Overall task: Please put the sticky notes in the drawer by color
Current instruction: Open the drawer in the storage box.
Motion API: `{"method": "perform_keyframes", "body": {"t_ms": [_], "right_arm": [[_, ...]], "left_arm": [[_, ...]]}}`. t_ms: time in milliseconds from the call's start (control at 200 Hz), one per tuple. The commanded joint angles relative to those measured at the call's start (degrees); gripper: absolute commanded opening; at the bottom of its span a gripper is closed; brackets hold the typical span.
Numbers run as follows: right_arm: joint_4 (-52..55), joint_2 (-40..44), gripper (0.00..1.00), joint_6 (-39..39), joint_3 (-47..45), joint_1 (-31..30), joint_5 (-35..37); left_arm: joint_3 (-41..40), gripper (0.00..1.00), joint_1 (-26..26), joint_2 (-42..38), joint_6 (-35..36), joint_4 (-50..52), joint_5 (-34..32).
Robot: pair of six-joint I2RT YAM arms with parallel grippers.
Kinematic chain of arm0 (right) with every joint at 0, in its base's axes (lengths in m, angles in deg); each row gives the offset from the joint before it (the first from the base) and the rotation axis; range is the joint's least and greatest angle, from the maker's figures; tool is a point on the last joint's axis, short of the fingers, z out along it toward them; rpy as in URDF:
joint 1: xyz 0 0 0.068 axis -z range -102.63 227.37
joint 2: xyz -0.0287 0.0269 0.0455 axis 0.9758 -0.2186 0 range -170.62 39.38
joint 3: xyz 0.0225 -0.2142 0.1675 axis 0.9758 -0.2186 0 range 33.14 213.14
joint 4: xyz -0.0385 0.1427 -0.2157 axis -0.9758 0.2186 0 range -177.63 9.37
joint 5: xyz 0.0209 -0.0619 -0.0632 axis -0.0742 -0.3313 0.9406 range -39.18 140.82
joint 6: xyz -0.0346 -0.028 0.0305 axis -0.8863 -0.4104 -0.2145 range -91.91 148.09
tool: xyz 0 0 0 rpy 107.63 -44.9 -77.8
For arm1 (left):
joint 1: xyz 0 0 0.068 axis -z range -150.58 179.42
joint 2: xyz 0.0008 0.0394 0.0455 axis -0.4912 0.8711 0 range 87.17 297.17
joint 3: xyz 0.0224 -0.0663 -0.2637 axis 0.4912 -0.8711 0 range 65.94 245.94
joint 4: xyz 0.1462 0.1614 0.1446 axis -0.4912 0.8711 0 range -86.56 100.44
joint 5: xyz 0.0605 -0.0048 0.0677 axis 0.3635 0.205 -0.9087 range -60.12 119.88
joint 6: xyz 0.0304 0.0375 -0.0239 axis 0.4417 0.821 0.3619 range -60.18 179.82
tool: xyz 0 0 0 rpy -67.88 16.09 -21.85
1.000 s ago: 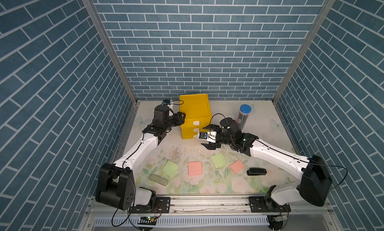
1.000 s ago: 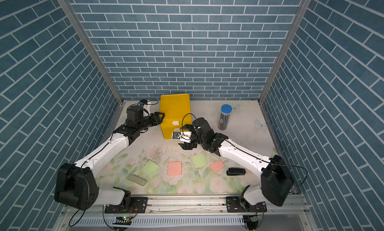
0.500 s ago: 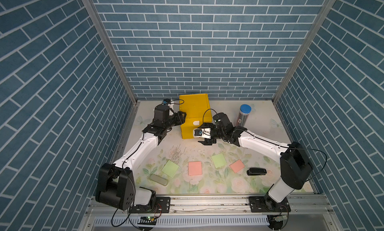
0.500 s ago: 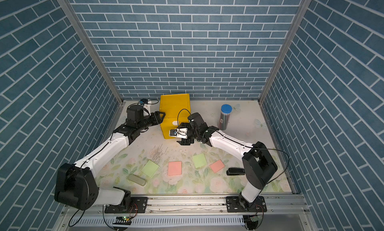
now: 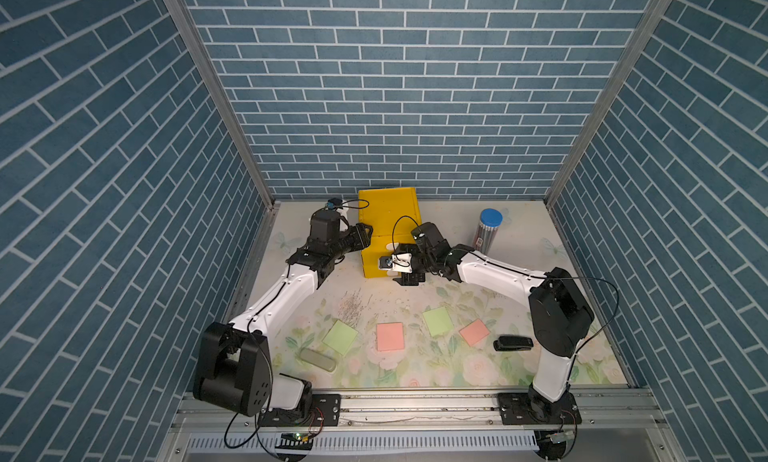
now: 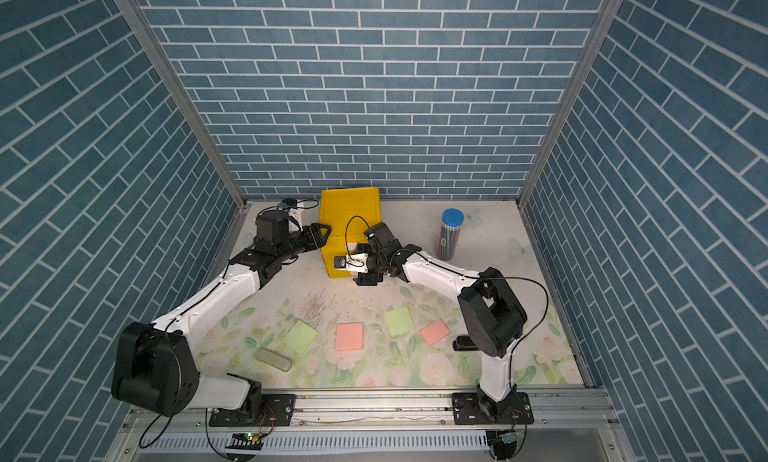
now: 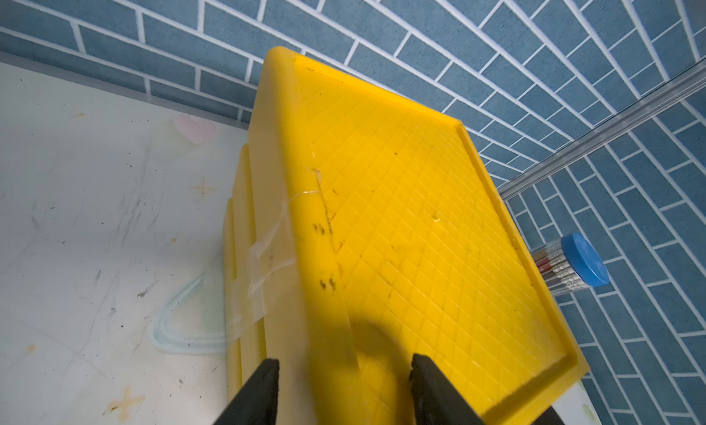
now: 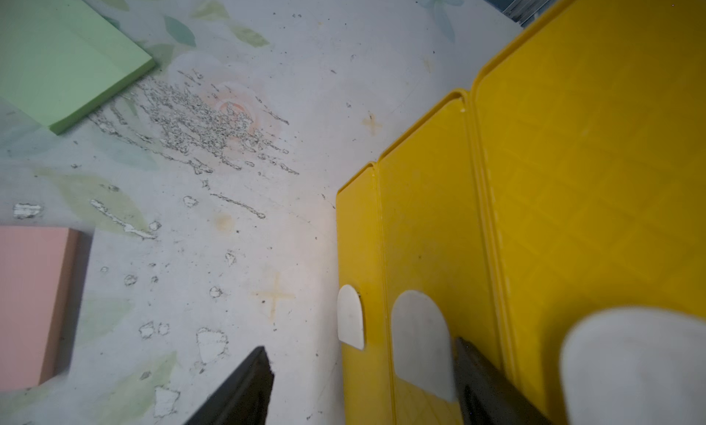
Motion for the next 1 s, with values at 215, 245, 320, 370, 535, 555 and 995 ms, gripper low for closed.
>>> {"method": "perform_keyframes", "body": {"t_ms": [215,245,320,370,535,555,995], "right_arm": [[10.33,-1.28,0.73,-0.68,2.10,0.08,-2.00],[11.58,-0.94,0.72,0.08,1.89,-0.01,-2.97],[13.17,0.35,0.69,1.97,0.53,-0.46,-4.74],[13.41,1.47,0.68,2.77,-1.06,-1.03,-5.81],[13.03,4.78,0.66,6.66,-5.58,-4.21,-6.18],[12.83,5.31,0.65,7.36,-6.13,-4.55,-6.22],[8.45,15.21,0.62,17.24,-16.89,-12.07,-4.32]], "left_arm": [[-0.66,0.60,0.14,-0.99,1.04,-0.47,-0.32],[-0.72,0.60,0.14,-0.96,1.04,-0.47,-0.29],[-0.82,0.60,0.12,-0.91,1.05,-0.49,-0.29],[-0.91,0.60,0.14,-0.83,1.05,-0.55,-0.20],[-1.69,0.60,0.14,-1.48,1.36,-0.16,-0.68],[-1.82,0.60,0.14,-1.60,1.18,-0.31,-0.70],[-1.87,0.60,0.14,-2.68,0.86,0.12,0.29]]}}
